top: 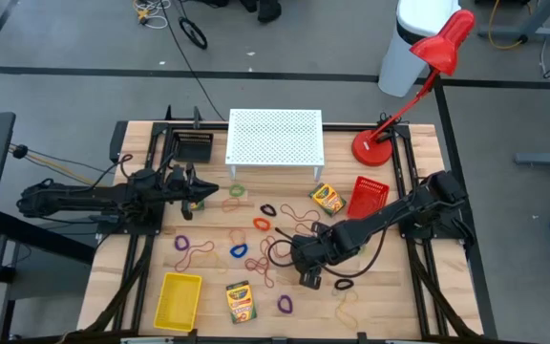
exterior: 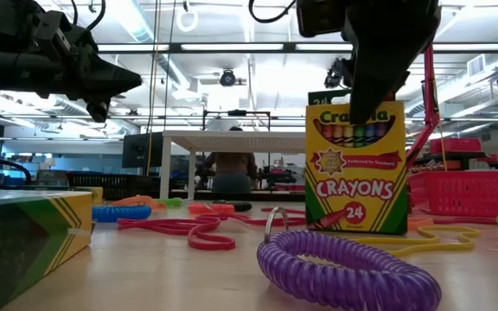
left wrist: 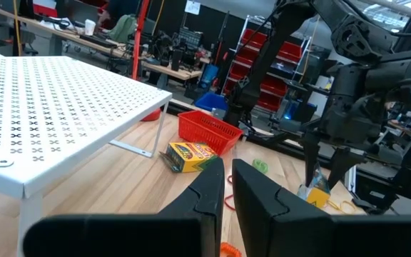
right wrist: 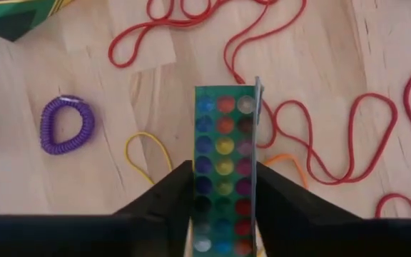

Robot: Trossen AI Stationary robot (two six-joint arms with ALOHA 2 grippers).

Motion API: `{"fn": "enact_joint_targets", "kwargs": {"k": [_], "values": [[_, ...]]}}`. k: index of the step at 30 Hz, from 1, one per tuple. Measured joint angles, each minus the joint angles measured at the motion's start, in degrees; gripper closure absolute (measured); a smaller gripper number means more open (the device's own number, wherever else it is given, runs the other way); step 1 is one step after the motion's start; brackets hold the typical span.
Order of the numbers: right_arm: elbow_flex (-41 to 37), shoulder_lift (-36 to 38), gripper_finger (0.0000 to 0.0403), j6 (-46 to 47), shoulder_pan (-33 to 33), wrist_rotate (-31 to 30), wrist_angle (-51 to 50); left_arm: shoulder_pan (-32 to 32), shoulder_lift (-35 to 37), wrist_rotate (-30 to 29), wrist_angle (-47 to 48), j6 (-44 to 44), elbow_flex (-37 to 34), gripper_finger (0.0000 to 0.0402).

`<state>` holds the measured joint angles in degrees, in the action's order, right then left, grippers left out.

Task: Pick & Place Office Desk Supplies
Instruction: Put the box yellow crayon into the red bin

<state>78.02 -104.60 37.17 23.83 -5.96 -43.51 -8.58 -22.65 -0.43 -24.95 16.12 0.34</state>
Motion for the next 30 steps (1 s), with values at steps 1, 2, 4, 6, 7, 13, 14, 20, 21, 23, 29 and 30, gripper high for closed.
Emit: {"fn": "enact_joint_targets", "kwargs": {"k": [1, 2, 4, 6, 7, 13, 14, 20, 21, 23, 29, 30], "values": [[0.0, 0.0, 0.0285, 0.0, 0.0, -0.3, 0.0, 0.0, 0.0, 0.0, 0.0, 0.0, 0.0, 0.0367], [0.0, 0.2, 0.0295, 0.0, 0.0, -0.7, 0.0, 0.0, 0.0, 0.0, 0.0, 0.0, 0.0, 0.0367], [0.0, 0.8, 0.0305, 0.0, 0.0, -1.1, 0.0, 0.0, 0.0, 0.1, 0.0, 0.0, 0.0, 0.0367], [0.0, 2.0, 0.0306, 0.0, 0.0, -1.1, 0.0, 0.0, 0.0, 0.5, 0.0, 0.2, 0.0, 0.0367], [0.0, 2.9, 0.0303, 0.0, 0.0, -1.1, 0.0, 0.0, 0.0, 0.6, -0.1, 0.3, 0.0, 0.0367], [0.0, 10.0, 0.0284, -1.3, 0.0, -3.5, -8.2, 0.0, 0.0, 0.9, 0.0, 0.6, 0.0, 0.0367], [0.0, 11.4, 0.0284, -1.6, 0.0, -4.5, -11.3, 0.0, 0.0, 1.2, -0.1, 0.6, 0.0, 0.0367], [-1.6, 20.7, 0.0297, -6.3, -2.8, -7.8, -27.5, 0.0, 0.0, 2.4, -0.1, 0.6, 0.0, 0.0367], [-2.9, 22.8, 0.0297, -7.9, -3.8, -7.9, -28.6, 0.0, 0.0, 2.4, -0.1, 0.6, 0.0, 0.0367], [-6.2, 27.3, 0.0297, -11.5, -6.6, -7.0, -29.1, 0.0, 0.0, 2.4, -0.2, 0.6, 0.0, 0.0367], [-18.3, 42.3, 0.0296, -23.7, -19.4, -4.4, -29.2, 0.0, 0.0, 2.6, -0.2, 0.4, 0.0, 0.0367], [-20.0, 44.4, 0.0296, -25.7, -21.9, -4.0, -29.1, 0.0, 0.0, 2.6, -0.2, 0.4, 0.0, 0.0367]]}}
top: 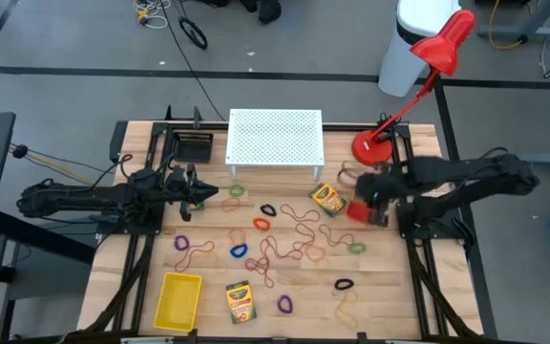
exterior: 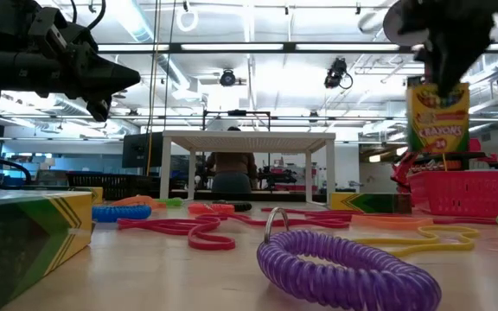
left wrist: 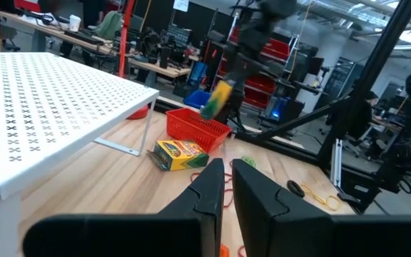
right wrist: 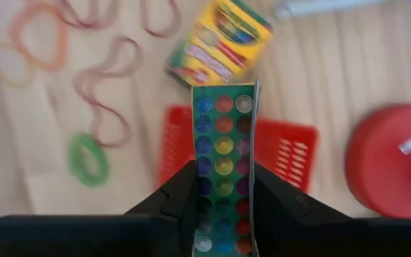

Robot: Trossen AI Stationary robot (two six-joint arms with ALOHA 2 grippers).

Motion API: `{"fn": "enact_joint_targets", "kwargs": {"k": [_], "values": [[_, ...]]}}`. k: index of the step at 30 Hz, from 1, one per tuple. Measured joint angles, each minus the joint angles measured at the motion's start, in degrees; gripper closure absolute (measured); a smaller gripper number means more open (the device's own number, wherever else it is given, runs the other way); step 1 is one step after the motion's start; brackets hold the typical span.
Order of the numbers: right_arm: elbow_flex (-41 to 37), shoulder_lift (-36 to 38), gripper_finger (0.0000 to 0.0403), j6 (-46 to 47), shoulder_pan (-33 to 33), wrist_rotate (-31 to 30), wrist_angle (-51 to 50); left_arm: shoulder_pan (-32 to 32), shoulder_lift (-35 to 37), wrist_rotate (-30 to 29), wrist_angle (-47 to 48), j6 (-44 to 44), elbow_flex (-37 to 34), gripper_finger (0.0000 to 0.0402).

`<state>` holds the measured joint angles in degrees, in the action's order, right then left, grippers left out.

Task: Pick & Place Office Desk Supplies
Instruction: Put the box yellow crayon into the red bin

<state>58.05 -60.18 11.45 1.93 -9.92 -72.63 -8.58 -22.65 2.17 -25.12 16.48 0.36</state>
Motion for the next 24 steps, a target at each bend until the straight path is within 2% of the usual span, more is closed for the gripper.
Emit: {"fn": "enact_joint_targets", "kwargs": {"k": [5, 11, 17, 24], "values": [[-6.9, 7.6, 0.0295, -9.6, -11.6, 3.8, 2.5, 0.0, 0.0, 0.0, 0.0, -1.1, 0.0, 0.0367], [-11.8, 9.5, 0.0295, -17.8, -21.8, 7.7, 5.6, 0.0, 0.0, 0.0, 0.0, -1.3, 0.0, 0.0367], [-14.3, 9.5, 0.0295, -22.2, -28.7, 11.6, 9.4, 0.0, 0.0, -0.1, 0.0, -1.9, 0.0, 0.0367], [-14.8, 9.5, 0.0295, -23.9, -32.6, 13.7, 9.4, 0.0, 0.0, 1.1, 0.0, -2.0, 0.0, 0.0367]]}}
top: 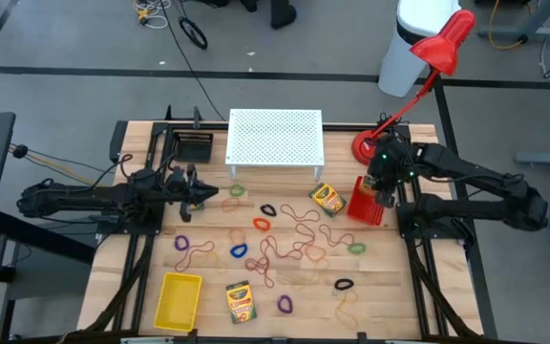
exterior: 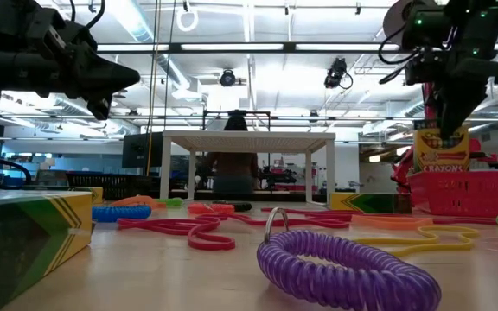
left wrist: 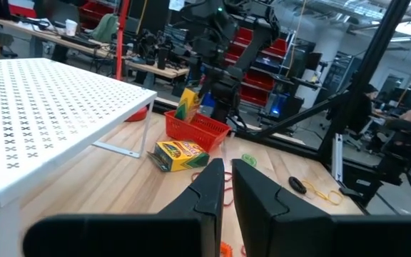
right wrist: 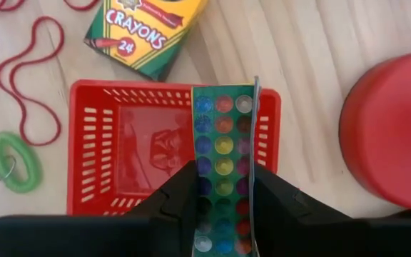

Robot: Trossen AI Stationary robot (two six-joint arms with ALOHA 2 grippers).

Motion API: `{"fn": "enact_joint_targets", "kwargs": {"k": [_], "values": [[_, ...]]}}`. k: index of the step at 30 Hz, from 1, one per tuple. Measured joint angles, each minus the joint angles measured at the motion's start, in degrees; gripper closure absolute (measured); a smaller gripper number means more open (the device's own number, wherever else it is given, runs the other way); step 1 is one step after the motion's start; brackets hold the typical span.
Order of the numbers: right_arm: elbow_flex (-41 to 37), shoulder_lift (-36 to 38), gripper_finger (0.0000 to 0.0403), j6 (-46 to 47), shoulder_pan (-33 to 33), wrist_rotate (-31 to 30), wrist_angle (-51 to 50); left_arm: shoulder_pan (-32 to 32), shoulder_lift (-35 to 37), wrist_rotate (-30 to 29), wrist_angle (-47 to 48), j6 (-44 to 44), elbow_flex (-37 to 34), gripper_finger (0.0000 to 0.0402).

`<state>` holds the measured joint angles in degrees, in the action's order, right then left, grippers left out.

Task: Pick & Place Office Desk Supplies
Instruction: Put the box yellow crayon into the red bin

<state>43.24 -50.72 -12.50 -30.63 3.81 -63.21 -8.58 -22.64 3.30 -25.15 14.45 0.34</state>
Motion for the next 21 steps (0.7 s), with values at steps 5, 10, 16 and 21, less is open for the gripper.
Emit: {"fn": "enact_joint_targets", "kwargs": {"k": [5, 10, 16, 21], "values": [[-0.4, 0.0, 0.0295, -2.9, -2.8, 0.4, 0.3, 0.0, 0.0, 1.5, 0.0, 0.1, 0.0, 0.0367], [-1.3, -1.0, 0.0295, -4.9, -6.0, 0.5, 0.4, 0.0, 0.0, 1.5, 0.0, 0.1, 0.0, 0.0367], [-2.5, -3.1, 0.0295, -7.2, -7.3, 1.6, 1.5, 0.0, 0.0, 1.5, 0.0, 0.3, 0.0, 0.0367], [-2.5, -3.9, 0.0295, -7.3, -7.3, 1.6, 1.8, 0.0, 0.0, 1.5, 0.0, 0.4, 0.0, 0.0367]]}}
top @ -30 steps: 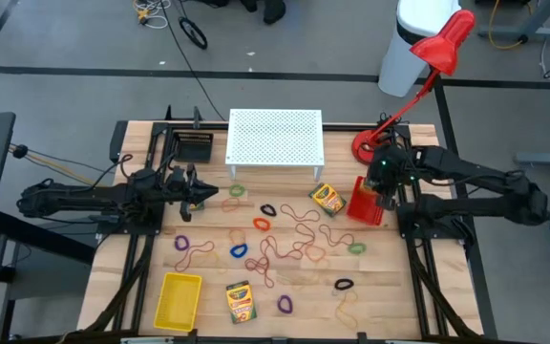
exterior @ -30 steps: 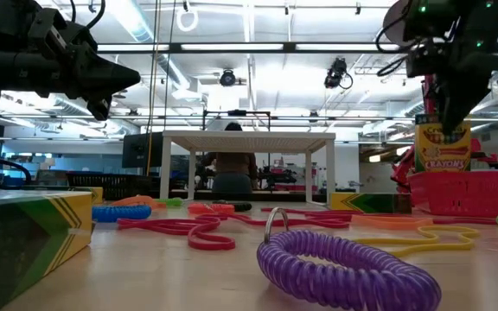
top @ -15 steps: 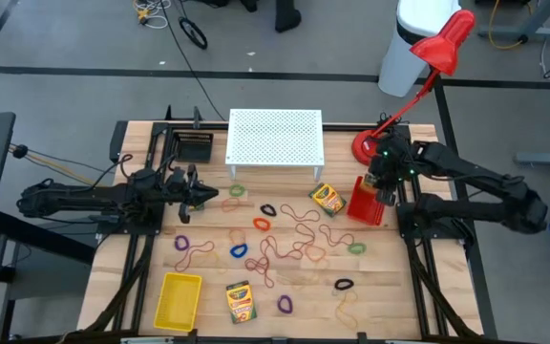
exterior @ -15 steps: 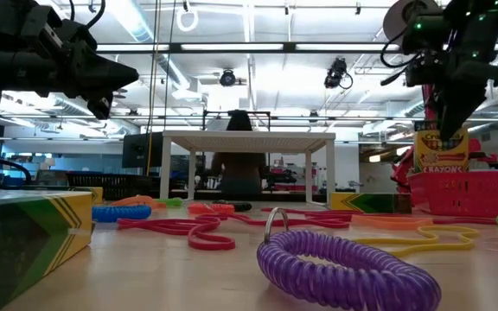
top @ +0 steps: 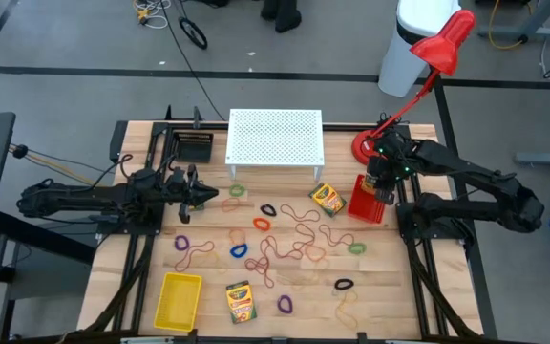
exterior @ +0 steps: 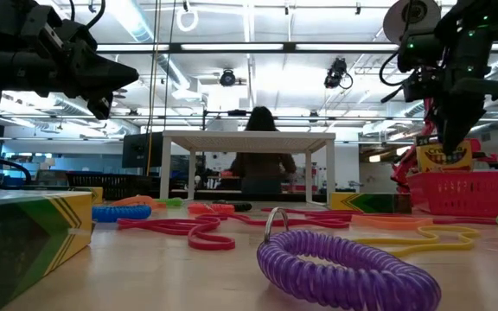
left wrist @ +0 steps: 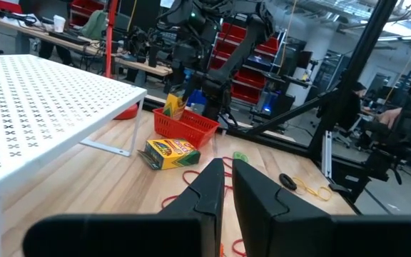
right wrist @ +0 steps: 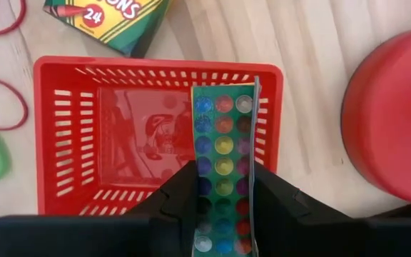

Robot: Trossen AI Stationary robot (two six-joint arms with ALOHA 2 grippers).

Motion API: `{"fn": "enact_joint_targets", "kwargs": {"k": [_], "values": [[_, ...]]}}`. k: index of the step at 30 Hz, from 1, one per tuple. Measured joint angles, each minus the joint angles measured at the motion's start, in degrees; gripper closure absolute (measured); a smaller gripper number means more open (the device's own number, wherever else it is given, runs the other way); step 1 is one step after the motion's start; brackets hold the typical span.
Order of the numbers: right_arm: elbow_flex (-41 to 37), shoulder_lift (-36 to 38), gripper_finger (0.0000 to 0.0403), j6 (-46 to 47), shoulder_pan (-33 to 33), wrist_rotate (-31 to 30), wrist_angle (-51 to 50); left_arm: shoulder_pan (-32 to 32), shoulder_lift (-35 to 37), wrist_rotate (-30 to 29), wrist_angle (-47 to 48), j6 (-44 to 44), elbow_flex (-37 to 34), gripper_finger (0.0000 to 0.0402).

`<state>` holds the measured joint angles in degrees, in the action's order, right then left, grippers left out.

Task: Pick & Place Office Desk Supplies
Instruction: Put the box yellow crayon into the red bin

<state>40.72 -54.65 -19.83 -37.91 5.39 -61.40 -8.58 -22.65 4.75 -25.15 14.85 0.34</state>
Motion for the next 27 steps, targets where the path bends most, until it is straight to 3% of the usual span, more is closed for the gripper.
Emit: {"fn": "enact_joint_targets", "kwargs": {"k": [27], "values": [[0.1, -4.6, 0.0294, -0.1, 0.0, -1.2, 1.1, 0.0, 0.0, 0.0, 0.0, 0.2, 0.0, 0.0367]]}}
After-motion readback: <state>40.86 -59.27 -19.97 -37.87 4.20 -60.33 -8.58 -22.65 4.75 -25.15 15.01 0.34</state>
